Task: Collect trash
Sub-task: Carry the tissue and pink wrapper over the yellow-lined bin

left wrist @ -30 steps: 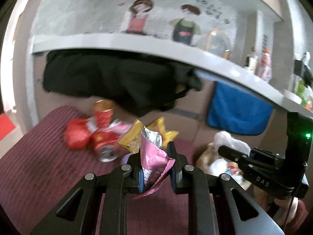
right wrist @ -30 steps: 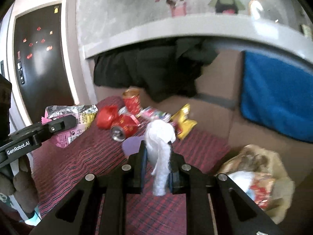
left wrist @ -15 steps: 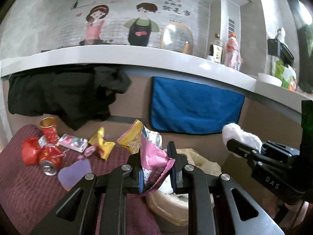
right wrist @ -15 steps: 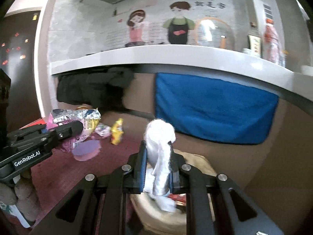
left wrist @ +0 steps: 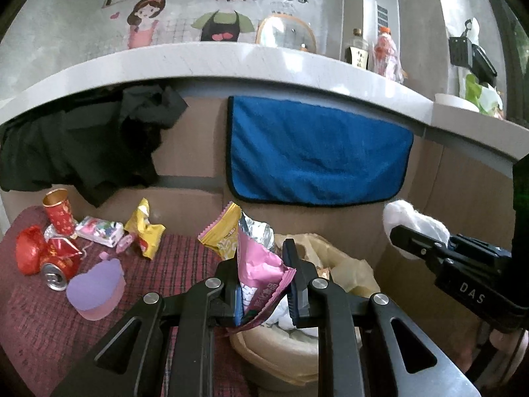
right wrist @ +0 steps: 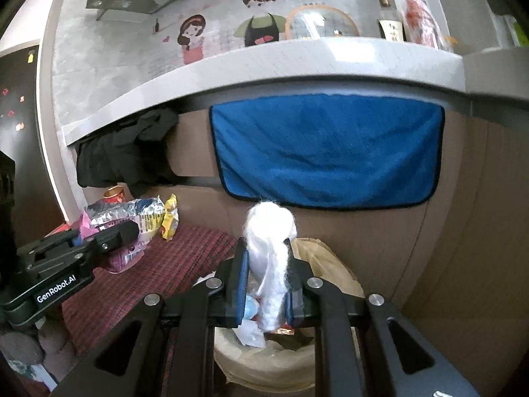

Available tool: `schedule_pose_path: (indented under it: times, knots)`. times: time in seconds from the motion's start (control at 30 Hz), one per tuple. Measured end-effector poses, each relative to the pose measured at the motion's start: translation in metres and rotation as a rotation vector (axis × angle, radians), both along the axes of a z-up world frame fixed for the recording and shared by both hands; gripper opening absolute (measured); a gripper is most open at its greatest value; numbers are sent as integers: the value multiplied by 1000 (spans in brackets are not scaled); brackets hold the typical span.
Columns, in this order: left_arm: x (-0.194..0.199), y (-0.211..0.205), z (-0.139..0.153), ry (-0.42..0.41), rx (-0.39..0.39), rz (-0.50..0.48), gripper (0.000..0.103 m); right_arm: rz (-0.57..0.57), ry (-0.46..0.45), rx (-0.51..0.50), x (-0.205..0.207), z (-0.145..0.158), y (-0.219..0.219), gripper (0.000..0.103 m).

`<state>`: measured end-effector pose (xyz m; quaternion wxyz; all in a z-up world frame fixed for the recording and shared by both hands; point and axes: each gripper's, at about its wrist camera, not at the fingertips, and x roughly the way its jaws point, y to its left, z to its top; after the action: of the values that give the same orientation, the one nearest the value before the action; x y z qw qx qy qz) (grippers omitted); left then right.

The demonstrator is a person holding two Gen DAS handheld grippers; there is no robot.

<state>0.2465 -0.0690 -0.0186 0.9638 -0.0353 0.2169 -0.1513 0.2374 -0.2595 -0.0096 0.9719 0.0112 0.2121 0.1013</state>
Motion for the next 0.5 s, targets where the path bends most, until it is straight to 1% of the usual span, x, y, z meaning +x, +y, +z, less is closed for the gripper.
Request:
schedule_pose_path:
  times: [0.2, 0.33, 0.5]
  knots:
    - [12, -11, -16, 44, 6, 7, 21, 1, 32, 19, 10, -12, -5, 16]
    - [20, -13, -25, 74, 11, 34, 21, -1, 49, 10, 17, -21, -4, 16]
    - [26, -13, -30, 89, 15, 64, 21, -6, 77, 33, 28, -30, -9, 16]
